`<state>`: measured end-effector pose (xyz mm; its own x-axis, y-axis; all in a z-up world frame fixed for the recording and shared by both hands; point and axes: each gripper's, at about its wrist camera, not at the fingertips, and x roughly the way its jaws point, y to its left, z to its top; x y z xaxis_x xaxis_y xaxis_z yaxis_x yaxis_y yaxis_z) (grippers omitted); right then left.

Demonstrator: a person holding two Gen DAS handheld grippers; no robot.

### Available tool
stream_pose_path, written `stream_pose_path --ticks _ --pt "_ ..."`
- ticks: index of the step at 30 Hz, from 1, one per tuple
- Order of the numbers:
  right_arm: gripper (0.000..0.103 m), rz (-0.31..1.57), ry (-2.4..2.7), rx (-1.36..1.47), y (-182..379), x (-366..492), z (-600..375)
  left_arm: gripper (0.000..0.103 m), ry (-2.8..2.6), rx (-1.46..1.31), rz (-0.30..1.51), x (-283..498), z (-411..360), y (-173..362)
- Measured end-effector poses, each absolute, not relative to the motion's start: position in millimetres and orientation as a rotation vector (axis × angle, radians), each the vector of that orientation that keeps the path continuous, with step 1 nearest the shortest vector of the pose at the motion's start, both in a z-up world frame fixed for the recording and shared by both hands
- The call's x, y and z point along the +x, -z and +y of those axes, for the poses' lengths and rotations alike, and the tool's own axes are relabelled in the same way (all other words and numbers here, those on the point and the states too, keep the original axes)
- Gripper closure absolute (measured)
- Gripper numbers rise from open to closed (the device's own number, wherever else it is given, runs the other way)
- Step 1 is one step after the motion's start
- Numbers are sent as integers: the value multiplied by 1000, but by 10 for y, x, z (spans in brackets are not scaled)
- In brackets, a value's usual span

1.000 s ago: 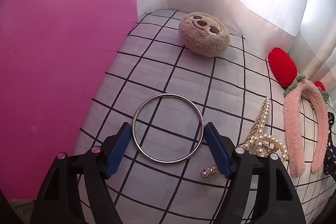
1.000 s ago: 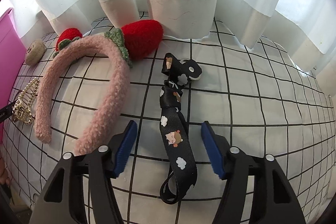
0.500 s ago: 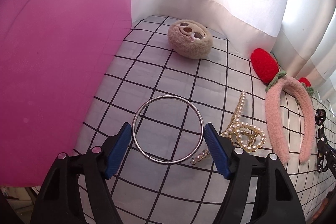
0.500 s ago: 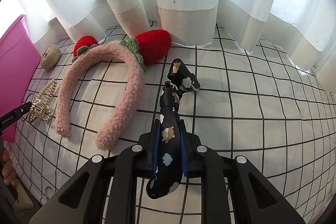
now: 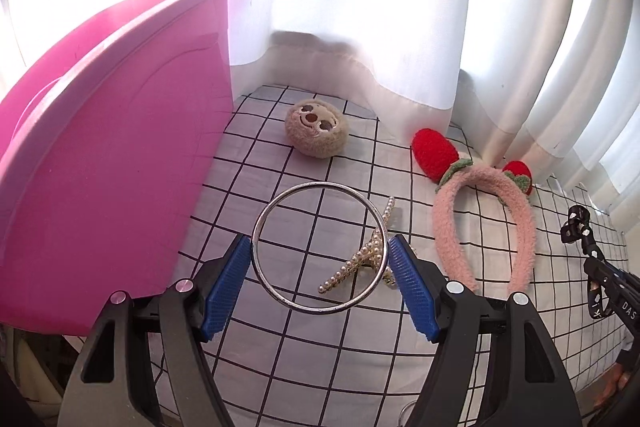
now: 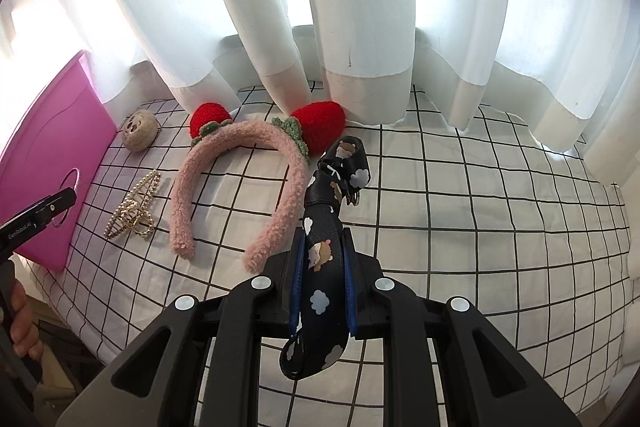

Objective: Organize jewelry
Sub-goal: 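Carry the bangle and lanyard into the pink tub and open both tools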

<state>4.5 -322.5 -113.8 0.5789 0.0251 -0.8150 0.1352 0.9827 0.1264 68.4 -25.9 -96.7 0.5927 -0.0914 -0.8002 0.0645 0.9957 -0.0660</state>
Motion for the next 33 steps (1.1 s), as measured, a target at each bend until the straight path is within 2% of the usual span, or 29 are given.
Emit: stream_pose_path --ticks 11,20,33 --pt "86 847 -26 152 457 19 -2832 34 132 -60 813 476 -51 219" --pt "86 730 -183 98 -161 267 -2126 34 77 -78 698 380 466 -373" --pt "86 678 -510 0 -641 952 -427 34 -144 -113 685 524 1771 -489"
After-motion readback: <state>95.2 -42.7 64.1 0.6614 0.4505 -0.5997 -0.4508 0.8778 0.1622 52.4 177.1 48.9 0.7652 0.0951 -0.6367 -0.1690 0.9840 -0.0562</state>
